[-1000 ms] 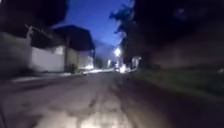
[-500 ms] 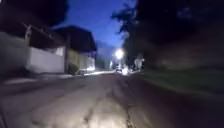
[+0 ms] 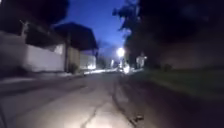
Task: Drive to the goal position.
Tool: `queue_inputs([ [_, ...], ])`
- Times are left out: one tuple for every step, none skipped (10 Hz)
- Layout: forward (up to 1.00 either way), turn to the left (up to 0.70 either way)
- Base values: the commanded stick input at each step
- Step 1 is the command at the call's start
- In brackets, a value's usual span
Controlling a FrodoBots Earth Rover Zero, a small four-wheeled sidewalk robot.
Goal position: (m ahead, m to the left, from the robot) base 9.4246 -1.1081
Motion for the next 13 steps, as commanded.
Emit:
queue_inputs([
  [0.85,-0.33],
  [0.85,-0.29],
  [0.85,-0.13],
  [0.85,0.01],
  [0.85,0.01],
  [0.85,0.01],
  [0.85,0.01],
  [0.85,0.01],
  [0.85,0.01],
  [0.85,0.01],
  [0.85,0.01],
  [0.85,0.01],
  [0.85,0.01],
])
